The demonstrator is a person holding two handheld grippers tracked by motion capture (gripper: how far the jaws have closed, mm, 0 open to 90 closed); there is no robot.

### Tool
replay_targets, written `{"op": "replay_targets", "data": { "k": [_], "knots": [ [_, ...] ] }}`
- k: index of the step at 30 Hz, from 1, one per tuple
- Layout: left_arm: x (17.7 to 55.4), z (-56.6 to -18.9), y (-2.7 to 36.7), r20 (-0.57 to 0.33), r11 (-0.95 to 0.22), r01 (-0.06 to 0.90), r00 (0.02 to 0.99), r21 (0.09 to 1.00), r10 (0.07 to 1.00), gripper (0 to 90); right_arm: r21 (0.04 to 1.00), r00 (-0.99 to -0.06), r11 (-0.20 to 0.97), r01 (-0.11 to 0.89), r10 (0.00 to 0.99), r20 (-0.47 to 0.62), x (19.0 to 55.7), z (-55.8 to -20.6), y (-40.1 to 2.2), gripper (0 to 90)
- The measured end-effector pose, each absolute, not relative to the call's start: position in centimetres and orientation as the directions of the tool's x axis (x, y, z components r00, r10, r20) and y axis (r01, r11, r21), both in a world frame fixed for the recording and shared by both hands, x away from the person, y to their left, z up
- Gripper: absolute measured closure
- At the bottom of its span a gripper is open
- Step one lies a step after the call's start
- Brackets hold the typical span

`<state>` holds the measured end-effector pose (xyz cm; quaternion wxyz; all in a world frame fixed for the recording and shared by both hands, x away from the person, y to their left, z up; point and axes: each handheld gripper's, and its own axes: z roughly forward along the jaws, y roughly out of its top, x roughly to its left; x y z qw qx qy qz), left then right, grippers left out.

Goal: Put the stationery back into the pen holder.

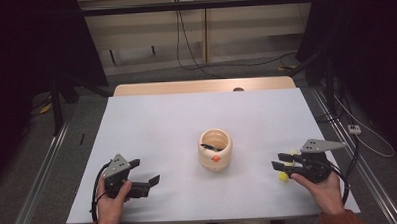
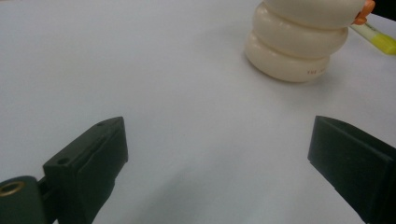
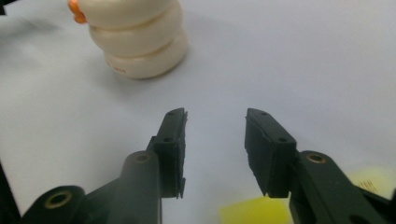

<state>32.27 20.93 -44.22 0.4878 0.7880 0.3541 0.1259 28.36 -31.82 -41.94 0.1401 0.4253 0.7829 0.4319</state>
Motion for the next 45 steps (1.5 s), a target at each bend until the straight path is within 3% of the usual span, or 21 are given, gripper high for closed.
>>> {"op": "replay_targets", "data": {
  "k": [6, 8, 15, 27, 45],
  "knots": [
    [32.3, -44.2, 21.0, -0.147, -0.273, 0.435, 0.718, 0.858, 0.681, 4.9, 0.785, -0.590, 0.262, 0.561, 0.792, 0.156, 27.8, -42.3, -32.3, 67.2],
    [32.3, -44.2, 21.0, -0.147, -0.272, 0.432, 0.719, 0.860, 0.679, 4.9, 0.777, -0.595, 0.273, 0.567, 0.788, 0.156, 27.7, -42.5, -32.4, 76.1],
    [32.3, -44.2, 21.0, -0.146, -0.275, 0.434, 0.719, 0.858, 0.680, 4.9, 0.767, -0.583, 0.275, 0.580, 0.798, 0.155, 26.8, -42.7, -33.6, 90.0],
    [32.3, -44.3, 20.9, -0.148, -0.277, 0.435, 0.721, 0.857, 0.677, 4.9, 0.684, -0.516, 0.311, 0.660, 0.850, 0.111, 26.4, -43.8, -34.9, 90.0],
    [32.3, -44.2, 20.9, -0.148, -0.278, 0.435, 0.722, 0.857, 0.676, 4.9, 0.608, -0.530, 0.389, 0.693, 0.846, 0.063, 26.8, -44.7, -34.1, 90.0]
  ]
}}
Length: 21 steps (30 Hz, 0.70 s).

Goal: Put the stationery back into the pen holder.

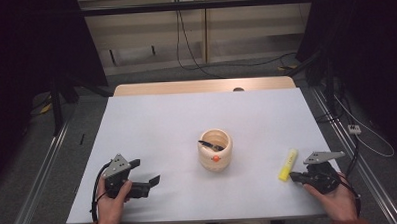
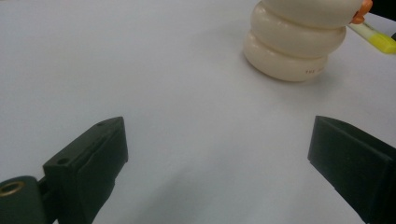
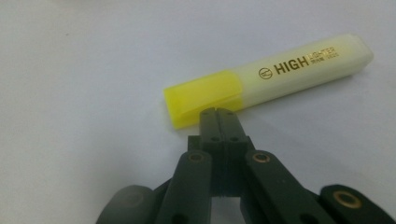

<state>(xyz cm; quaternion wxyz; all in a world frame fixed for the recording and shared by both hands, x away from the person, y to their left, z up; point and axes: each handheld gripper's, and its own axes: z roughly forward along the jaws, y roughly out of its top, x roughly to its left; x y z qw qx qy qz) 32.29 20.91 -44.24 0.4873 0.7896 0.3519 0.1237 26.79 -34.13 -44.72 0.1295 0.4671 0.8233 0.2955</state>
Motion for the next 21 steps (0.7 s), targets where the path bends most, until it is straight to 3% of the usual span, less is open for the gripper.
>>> {"op": "replay_targets", "data": {
  "k": [21],
  "knots": [
    [32.4, -44.3, 20.9, -0.145, -0.286, 0.438, 0.723, 0.852, 0.675, 4.9, 0.637, -0.595, 0.429, 0.640, 0.801, 0.059, 27.8, -45.2, -33.1, 90.0]
  ]
}}
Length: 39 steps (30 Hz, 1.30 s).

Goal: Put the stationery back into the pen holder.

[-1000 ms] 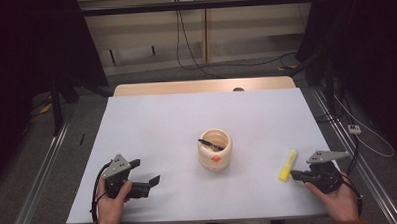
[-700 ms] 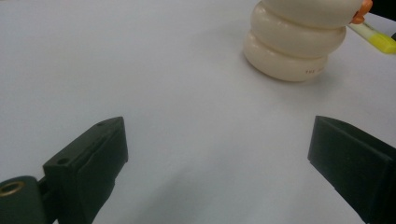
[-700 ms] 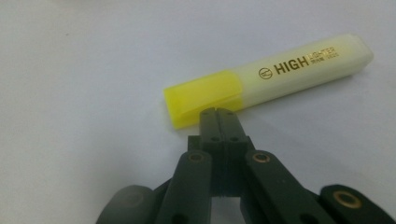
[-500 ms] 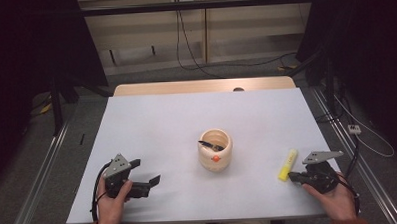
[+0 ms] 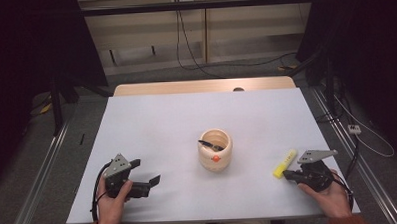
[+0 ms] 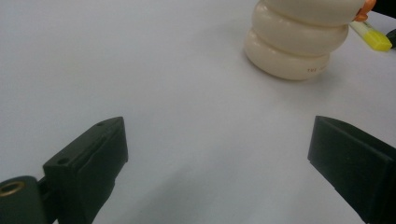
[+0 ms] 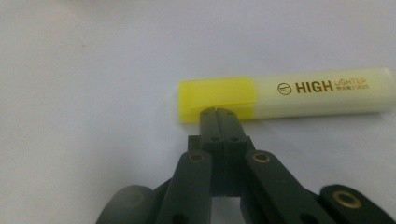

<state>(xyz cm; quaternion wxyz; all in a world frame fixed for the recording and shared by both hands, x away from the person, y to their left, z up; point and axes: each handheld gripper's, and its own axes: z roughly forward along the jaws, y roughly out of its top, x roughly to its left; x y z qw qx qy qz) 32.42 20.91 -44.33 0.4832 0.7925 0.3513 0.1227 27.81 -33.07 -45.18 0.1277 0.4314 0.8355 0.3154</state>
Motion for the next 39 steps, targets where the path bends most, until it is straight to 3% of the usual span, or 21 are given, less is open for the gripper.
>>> {"op": "replay_targets", "data": {
  "k": [27, 39],
  "knots": [
    [32.4, -44.4, 20.9, -0.143, -0.284, 0.440, 0.717, 0.852, 0.682, 4.9, 0.670, -0.677, 0.505, 0.544, 0.736, -0.004, 30.6, -45.6, -30.4, 90.0],
    [32.5, -44.4, 20.9, -0.148, -0.279, 0.444, 0.715, 0.852, 0.683, 4.9, 0.689, -0.671, 0.495, 0.530, 0.741, -0.016, 33.2, -45.9, -29.0, 90.0]
  ]
}}
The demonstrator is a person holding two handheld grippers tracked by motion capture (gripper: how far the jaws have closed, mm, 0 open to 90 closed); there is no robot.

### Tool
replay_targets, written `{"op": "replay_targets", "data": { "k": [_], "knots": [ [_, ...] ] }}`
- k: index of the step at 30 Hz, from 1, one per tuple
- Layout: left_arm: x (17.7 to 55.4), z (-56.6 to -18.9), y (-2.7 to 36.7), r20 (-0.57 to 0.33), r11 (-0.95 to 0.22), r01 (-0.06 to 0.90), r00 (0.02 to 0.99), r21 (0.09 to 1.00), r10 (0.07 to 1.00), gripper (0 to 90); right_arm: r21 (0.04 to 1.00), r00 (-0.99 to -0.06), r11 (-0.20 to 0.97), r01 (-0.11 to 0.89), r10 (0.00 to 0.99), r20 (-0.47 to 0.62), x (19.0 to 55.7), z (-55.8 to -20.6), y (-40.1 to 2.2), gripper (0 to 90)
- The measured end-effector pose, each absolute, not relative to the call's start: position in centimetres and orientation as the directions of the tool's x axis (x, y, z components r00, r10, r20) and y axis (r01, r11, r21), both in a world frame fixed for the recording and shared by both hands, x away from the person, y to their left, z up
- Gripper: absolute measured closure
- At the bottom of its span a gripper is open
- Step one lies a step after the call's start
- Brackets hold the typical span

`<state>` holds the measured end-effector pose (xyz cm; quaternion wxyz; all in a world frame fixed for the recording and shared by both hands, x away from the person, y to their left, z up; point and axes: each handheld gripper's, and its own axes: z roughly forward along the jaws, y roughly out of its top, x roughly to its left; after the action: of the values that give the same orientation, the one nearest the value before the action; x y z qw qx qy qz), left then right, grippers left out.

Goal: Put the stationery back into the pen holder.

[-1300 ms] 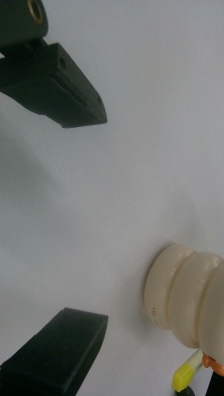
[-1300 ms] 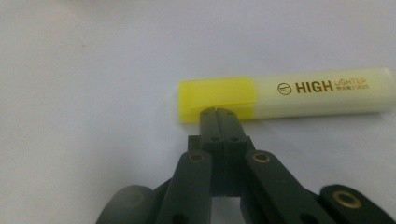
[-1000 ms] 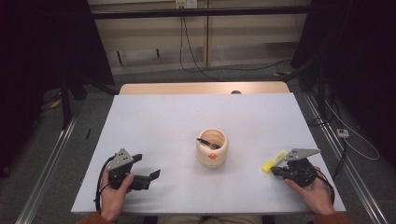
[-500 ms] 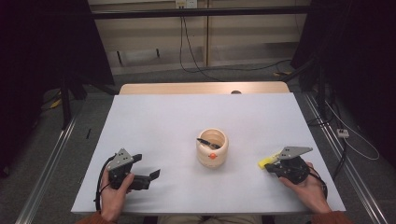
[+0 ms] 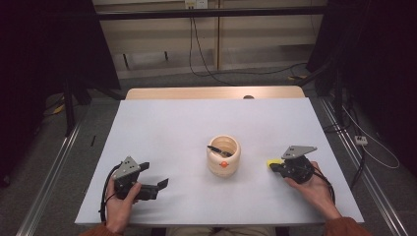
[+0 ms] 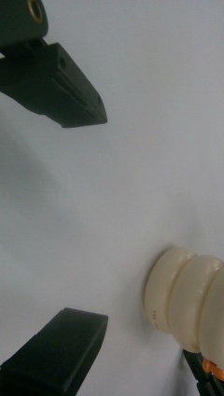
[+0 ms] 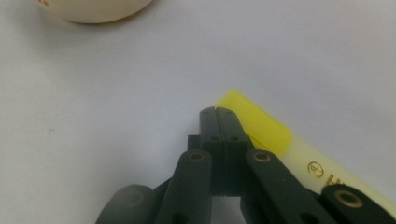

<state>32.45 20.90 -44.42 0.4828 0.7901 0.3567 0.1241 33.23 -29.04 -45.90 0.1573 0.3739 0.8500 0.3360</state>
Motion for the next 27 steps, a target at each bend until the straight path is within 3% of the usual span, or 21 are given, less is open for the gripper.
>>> {"op": "replay_targets", "data": {
  "k": [27],
  "knots": [
    [32.4, -44.5, 20.7, -0.141, -0.293, 0.440, 0.723, 0.849, 0.677, 4.9, 0.646, -0.663, 0.531, 0.549, 0.747, -0.050, 38.6, -45.8, -27.7, 90.0]
  ]
}}
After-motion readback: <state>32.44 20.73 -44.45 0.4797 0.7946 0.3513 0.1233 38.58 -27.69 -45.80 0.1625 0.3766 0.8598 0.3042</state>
